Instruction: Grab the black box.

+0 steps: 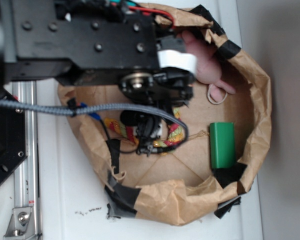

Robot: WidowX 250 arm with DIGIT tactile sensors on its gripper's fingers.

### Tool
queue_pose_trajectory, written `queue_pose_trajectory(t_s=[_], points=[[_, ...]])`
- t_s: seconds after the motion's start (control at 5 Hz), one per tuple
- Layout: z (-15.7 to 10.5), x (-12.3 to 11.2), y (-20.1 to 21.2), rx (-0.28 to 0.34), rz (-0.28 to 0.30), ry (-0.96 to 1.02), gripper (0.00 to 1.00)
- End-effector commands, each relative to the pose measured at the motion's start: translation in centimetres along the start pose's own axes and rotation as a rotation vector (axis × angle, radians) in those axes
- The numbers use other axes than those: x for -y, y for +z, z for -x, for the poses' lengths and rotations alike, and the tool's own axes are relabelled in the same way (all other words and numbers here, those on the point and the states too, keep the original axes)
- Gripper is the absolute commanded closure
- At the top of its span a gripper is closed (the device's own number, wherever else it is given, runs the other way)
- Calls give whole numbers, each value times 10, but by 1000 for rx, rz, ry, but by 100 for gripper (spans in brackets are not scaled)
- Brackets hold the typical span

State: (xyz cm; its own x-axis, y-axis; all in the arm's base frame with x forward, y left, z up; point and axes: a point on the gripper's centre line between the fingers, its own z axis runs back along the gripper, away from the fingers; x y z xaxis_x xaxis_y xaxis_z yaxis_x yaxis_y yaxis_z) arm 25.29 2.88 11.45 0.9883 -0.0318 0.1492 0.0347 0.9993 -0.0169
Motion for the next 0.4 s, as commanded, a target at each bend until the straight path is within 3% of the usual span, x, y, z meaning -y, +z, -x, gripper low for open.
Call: queue_pose_trajectory(t_s=[0.0,0.2], points=[[14,-17,54,119,31,-13,100],[14,-24,56,109,31,31,100]])
